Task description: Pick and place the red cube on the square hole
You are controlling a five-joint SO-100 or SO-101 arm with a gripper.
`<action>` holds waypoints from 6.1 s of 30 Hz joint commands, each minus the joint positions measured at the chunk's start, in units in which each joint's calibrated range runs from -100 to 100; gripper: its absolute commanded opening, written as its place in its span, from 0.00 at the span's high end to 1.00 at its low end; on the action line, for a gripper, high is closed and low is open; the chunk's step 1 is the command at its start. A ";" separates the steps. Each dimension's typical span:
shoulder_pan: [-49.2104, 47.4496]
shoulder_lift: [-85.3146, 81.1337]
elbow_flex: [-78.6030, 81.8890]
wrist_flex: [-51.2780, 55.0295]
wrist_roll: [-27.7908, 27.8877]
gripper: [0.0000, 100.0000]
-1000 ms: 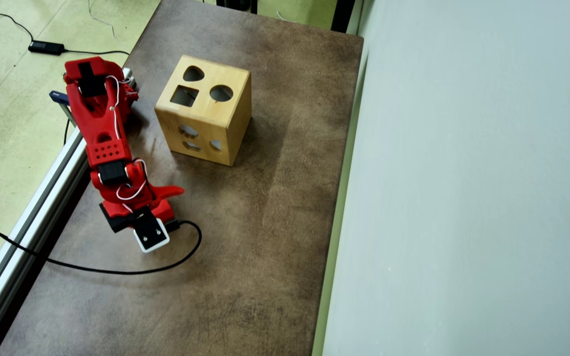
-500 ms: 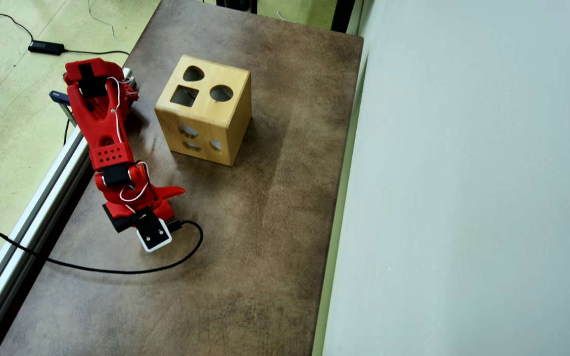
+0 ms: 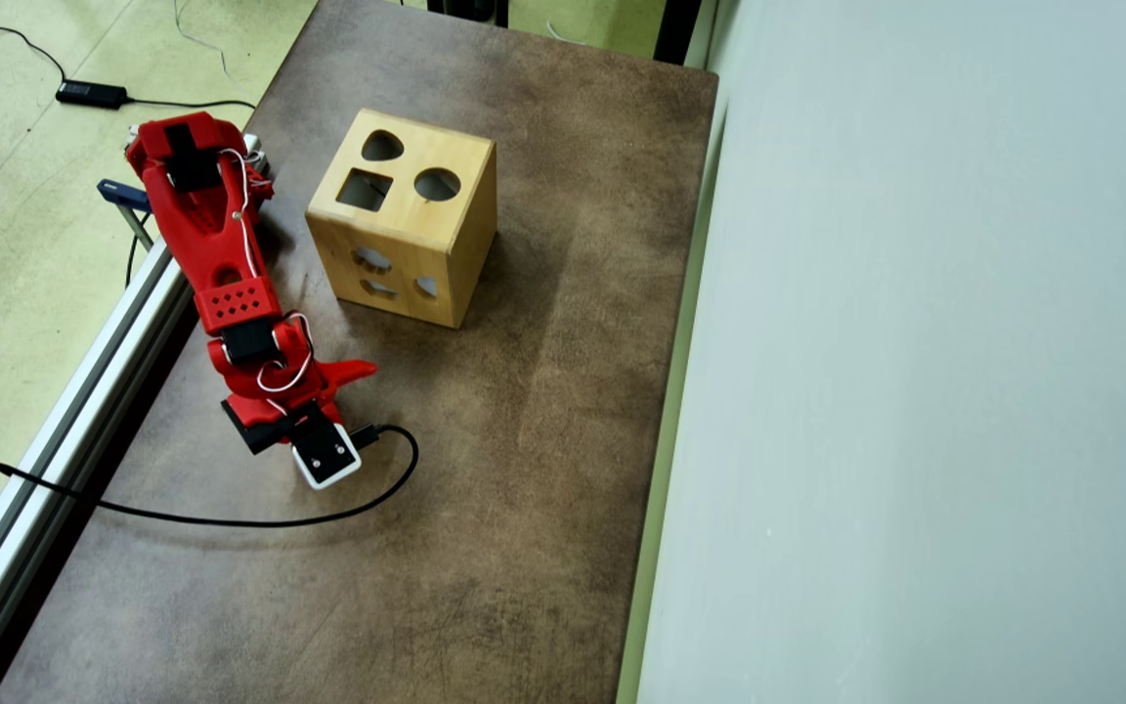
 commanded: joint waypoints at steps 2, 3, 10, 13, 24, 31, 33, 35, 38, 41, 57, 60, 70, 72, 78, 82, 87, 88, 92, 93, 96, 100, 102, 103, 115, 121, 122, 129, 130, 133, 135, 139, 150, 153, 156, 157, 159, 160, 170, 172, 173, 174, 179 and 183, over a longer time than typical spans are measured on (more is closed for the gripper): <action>-0.44 -1.91 0.11 -0.74 -0.20 0.43; -0.44 -1.91 0.11 -0.74 -0.20 0.43; -0.22 -1.91 0.29 -0.74 -0.20 0.43; 0.08 -1.91 0.29 -0.74 -0.20 0.43; -0.29 -1.91 0.29 -0.74 -0.20 0.43; -0.29 -1.91 0.29 -0.74 -0.24 0.44; -0.37 -1.91 0.29 -0.74 -0.24 0.46; -0.37 -1.91 0.29 -0.74 -0.24 0.48; -0.37 -1.91 0.29 -0.74 -0.24 0.50; -0.37 -1.91 0.29 -0.74 -0.24 0.53; -0.07 -1.91 0.29 -1.63 -0.24 0.63; -0.07 -1.91 0.29 -1.63 -0.24 0.67; 0.23 -1.58 0.29 -1.55 -0.24 0.76; 0.23 -1.83 0.29 -0.99 -0.29 0.76; 0.38 -1.91 0.29 -0.83 -0.29 0.76; 0.45 -3.10 0.29 -0.74 -0.29 0.76; 0.45 -3.78 0.29 -0.74 -0.29 0.76; 0.45 -3.87 0.29 -0.74 -0.29 0.76; 1.04 -3.87 0.20 -0.74 -0.29 0.76; 1.42 -3.87 0.11 -0.74 -0.29 0.76; 1.79 -3.87 0.20 -0.74 -0.29 0.76; 1.79 -3.87 -0.16 -0.74 -0.29 0.76; 1.79 -4.46 -0.07 -0.74 -0.29 0.76; 1.79 -5.06 0.29 -0.74 -0.29 0.76; 1.86 -9.73 0.20 -0.66 -0.29 0.97; 1.86 -17.97 0.29 -0.58 -0.34 0.97; 1.86 -18.90 0.29 -0.58 -0.34 0.97; 1.86 -28.84 -0.51 2.31 -2.49 0.97; 1.71 -30.79 -0.69 3.60 -3.13 0.97; 0.97 -37.24 -0.69 7.62 -3.91 0.97; 0.90 -40.73 -0.69 10.51 -3.91 0.97; 0.82 -47.27 -0.69 14.78 -3.61 0.97; -4.53 -60.26 -0.69 17.11 -3.91 0.97; -7.57 -62.72 -0.69 17.59 -3.96 0.97; -11.14 -65.61 -0.69 19.76 -3.96 0.97; -12.33 -66.80 -0.69 20.73 -3.96 0.97; -15.00 -69.18 -0.51 23.06 -3.96 0.97; -16.49 -70.36 -0.43 24.35 -3.96 0.97; -29.34 -74.95 0.38 31.02 -3.91 0.97; -31.13 -74.70 0.47 31.02 -3.91 0.97; -31.79 -74.61 0.65 31.10 -3.91 0.97; -32.31 -74.61 1.27 31.10 -3.91 0.97; -33.80 -75.46 12.10 31.10 -3.91 0.97; -33.80 -75.55 20.95 31.02 -3.96 0.97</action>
